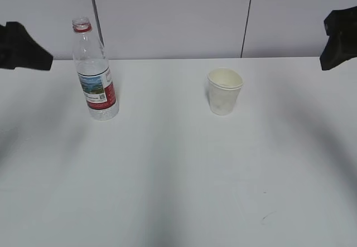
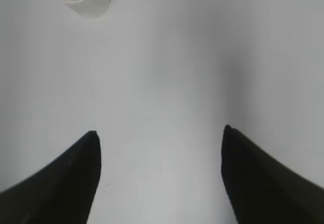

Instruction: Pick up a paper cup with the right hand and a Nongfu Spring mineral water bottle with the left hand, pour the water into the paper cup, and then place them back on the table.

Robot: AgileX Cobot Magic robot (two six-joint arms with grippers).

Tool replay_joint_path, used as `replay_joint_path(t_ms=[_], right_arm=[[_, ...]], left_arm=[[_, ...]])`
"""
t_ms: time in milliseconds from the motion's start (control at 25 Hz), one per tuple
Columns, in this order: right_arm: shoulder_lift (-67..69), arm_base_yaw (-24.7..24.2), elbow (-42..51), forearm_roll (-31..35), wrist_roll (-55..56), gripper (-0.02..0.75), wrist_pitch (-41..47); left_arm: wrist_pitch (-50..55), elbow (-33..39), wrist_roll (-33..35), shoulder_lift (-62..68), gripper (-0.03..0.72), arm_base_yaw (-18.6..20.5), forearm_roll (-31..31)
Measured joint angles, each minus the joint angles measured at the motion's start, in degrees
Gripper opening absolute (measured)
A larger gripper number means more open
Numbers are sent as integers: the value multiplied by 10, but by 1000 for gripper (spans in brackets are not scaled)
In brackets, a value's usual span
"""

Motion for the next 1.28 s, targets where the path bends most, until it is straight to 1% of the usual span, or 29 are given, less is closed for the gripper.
replay_joint_path(t_ms=[40, 160, 240, 400, 520, 720, 840, 960, 1120, 1280], right_arm=[[0, 0, -1, 3, -1, 552, 6], [0, 0, -1, 7, -1, 552, 23], [0, 0, -1, 7, -1, 552, 35], [0, 0, -3, 7, -6, 552, 56], [0, 0, -2, 7, -16, 552, 79], [13, 0, -2, 7, -23, 552, 95], [26, 0, -2, 7, -24, 552, 95], [38, 0, -2, 12, -24, 551, 95], [47, 0, -2, 18, -24, 540, 95], [46, 0, -2, 21, -24, 536, 95]], left_arm=[[32, -13, -26, 6, 502, 2, 39], [121, -47, -107, 31, 502, 2, 128], [179, -66, -147, 51, 502, 2, 167], [262, -99, -243, 93, 502, 2, 222], [269, -110, -295, 116, 502, 2, 253], [271, -111, -312, 121, 502, -1, 276], [271, -111, -323, 121, 502, -16, 291], [271, -111, -335, 121, 502, -48, 298], [271, -111, -371, 121, 502, -92, 320], [272, -111, -390, 121, 502, -123, 324]])
